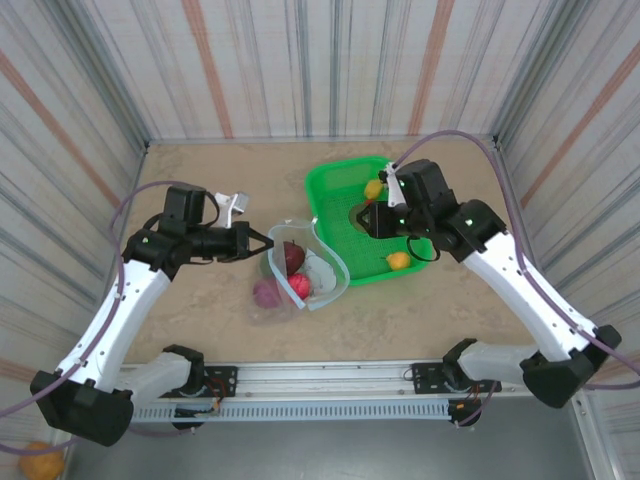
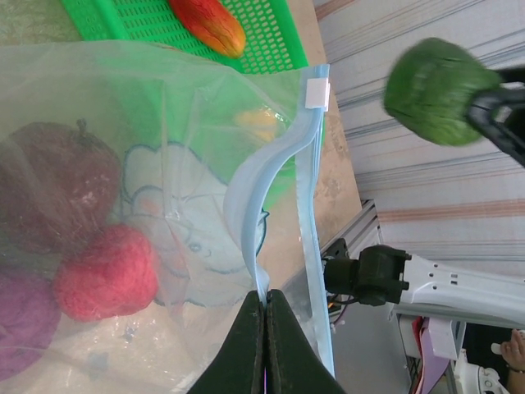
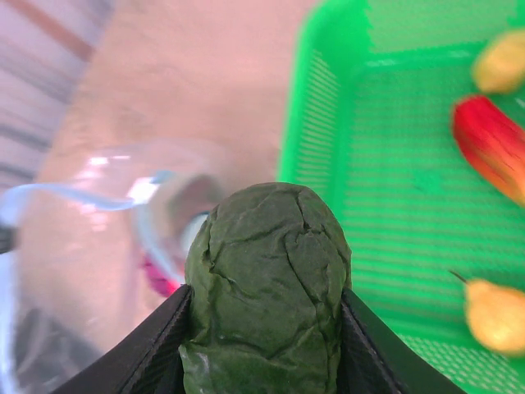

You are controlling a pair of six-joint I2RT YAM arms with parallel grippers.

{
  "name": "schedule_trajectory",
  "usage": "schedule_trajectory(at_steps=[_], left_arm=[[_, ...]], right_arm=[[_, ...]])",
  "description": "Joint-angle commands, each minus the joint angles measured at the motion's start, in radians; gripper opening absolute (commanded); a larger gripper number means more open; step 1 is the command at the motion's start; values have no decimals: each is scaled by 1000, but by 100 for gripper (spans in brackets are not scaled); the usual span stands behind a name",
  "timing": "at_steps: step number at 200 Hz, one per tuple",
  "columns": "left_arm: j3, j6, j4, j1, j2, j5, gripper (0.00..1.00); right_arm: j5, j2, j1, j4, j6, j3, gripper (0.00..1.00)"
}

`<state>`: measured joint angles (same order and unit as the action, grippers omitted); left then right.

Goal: Place the food in the zip-top bag and seal the zipper

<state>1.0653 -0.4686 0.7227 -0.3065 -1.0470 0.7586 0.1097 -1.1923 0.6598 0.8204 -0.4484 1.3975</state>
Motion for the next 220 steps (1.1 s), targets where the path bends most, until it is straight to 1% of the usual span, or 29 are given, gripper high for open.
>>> schedule_trajectory(at_steps=[1,16,29,57,76,101,126,145,175,202,220], left_arm=[[10,-16,-22,7,4,14,0],[12,-16,-21,7,4,15,0],[15,-13,-19,7,2,14,0],[24,-8,-8,7,1,10,0],[33,-10,-5,7,3,15,0],[36,-16,-8,7,4,24,0],[46,-20,-3,7,9,25,0],[59,-13,9,7,13,25,0],[72,-1,26,7,13,16,0],[76,-2,27,7,19,14,0],[84,4,33,7,16,11,0]], right_arm=[[82,26,75,-43,74,14,42],[79,37,130,-65,107,-4,42],[42,34,193,-67,138,-12,42],[53,17,264,-97,164,-42,42],[-19,-19,312,-90,171,-43,43],[-79,-83,345,-118,157,-51,43],[-175,-166,410,-137,165,-31,43],[-195,-223,427,-168,160,-16,43],[-189,-298,429,-258,113,-26,44],[-126,-367,429,-329,91,-32,45],[-112,-400,431,-376,79,-46,46]])
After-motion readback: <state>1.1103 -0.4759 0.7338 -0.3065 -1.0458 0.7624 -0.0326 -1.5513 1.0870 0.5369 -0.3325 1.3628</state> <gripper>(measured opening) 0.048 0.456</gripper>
